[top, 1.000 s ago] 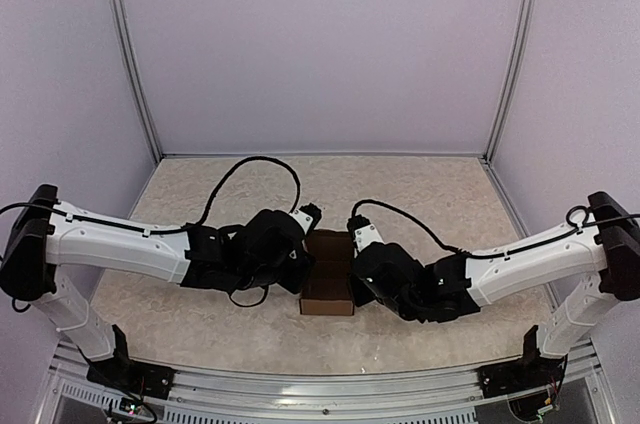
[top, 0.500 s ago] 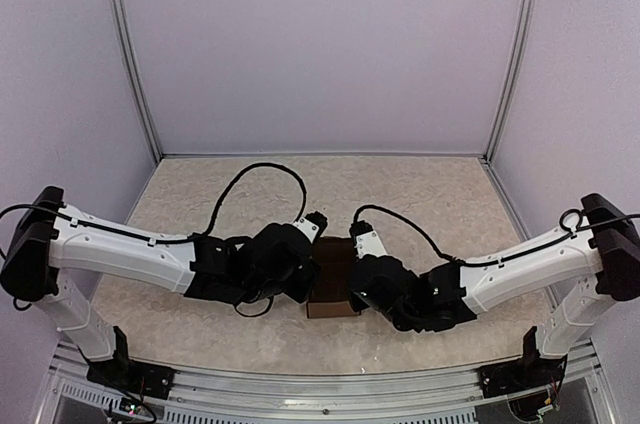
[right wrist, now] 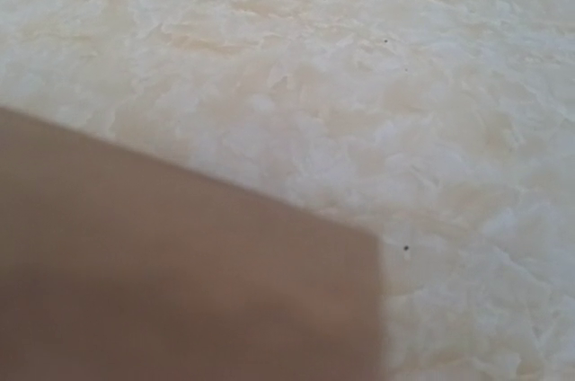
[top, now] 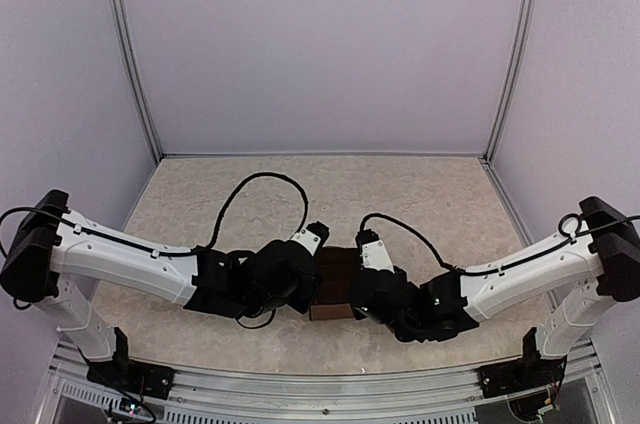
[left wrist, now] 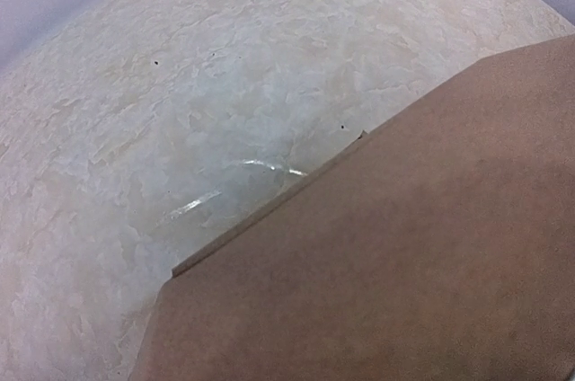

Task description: Fold the paper box

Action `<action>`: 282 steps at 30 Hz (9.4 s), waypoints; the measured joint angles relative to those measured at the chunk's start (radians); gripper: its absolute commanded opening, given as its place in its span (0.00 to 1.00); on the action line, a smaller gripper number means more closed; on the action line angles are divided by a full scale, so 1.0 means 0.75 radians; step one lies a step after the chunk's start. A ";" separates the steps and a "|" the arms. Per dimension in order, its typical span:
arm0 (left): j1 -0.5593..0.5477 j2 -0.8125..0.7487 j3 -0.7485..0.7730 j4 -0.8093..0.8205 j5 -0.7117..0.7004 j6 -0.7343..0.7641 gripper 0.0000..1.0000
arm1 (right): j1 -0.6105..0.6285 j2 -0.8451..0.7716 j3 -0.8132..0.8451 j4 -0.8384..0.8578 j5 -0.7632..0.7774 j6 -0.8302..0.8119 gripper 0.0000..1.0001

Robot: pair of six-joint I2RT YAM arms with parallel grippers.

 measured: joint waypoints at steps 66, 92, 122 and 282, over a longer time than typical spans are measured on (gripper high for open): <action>-0.158 0.180 0.068 -0.040 -0.150 -0.254 0.00 | 0.156 -0.896 -0.214 -0.284 -0.191 -0.066 0.46; -0.212 0.366 0.268 -0.276 -0.468 -0.319 0.00 | -0.326 -0.218 0.211 -0.132 -0.381 -0.318 0.12; -0.086 0.461 0.235 -0.006 -0.630 0.197 0.23 | -0.544 0.035 0.198 0.102 -0.780 -0.349 0.09; 0.428 0.228 -0.011 0.419 1.148 -0.263 0.31 | -0.315 0.349 -0.056 0.826 -0.295 -0.437 0.04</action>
